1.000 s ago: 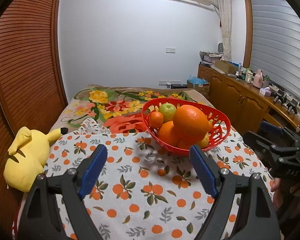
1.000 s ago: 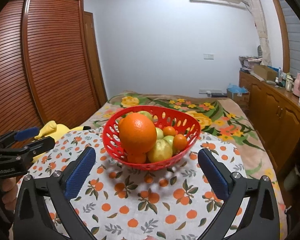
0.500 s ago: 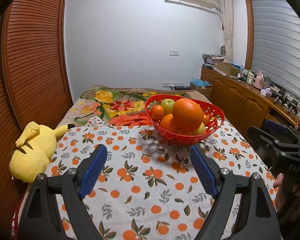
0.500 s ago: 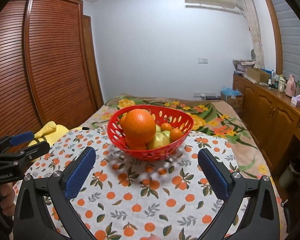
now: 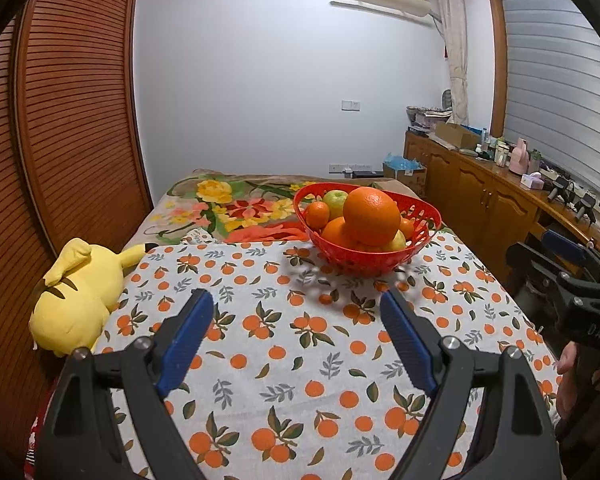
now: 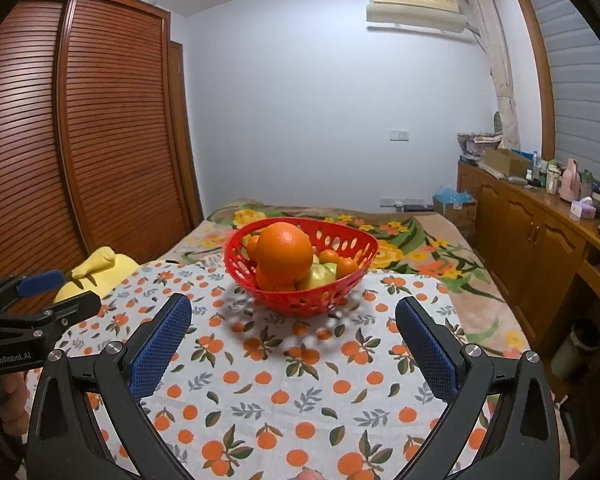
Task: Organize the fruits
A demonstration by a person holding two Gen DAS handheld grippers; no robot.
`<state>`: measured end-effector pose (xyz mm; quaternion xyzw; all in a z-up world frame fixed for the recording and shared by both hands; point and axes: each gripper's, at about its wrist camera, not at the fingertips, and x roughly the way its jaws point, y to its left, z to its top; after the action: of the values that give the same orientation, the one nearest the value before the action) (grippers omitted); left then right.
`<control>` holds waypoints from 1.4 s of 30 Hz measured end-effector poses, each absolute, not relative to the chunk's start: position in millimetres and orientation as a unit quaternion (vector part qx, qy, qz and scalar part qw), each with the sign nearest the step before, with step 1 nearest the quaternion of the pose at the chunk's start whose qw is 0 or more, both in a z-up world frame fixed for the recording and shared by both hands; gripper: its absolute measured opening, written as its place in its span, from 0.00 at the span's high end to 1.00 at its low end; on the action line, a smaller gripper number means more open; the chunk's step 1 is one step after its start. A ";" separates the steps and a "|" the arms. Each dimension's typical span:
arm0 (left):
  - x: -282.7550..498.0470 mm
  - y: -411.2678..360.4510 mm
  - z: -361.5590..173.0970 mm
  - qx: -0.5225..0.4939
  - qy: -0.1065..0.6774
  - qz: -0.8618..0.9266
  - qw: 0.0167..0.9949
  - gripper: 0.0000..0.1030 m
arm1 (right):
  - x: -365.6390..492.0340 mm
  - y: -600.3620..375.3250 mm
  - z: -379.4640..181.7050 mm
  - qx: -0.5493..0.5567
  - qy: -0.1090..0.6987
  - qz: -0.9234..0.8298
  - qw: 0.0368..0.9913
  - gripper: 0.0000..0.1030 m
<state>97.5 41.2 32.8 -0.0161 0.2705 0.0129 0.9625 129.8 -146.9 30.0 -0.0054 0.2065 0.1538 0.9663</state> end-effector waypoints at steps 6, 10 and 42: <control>96.4 41.8 32.8 -0.018 0.271 0.012 0.962 0.16 | 127.2 -148.3 28.8 -0.004 0.206 0.153 0.966 0.00; 93.2 39.9 33.4 -0.017 0.268 0.013 0.963 0.16 | 127.0 -148.7 28.9 -0.004 0.206 0.153 0.967 0.00; 86.4 39.4 35.0 -0.025 0.271 0.008 0.962 0.16 | 125.8 -147.2 29.7 -0.006 0.205 0.155 0.966 0.00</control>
<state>86.4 39.4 35.0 -0.0250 0.2709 0.0081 0.9622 125.8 -147.2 29.7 -0.0055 0.2053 0.1547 0.9664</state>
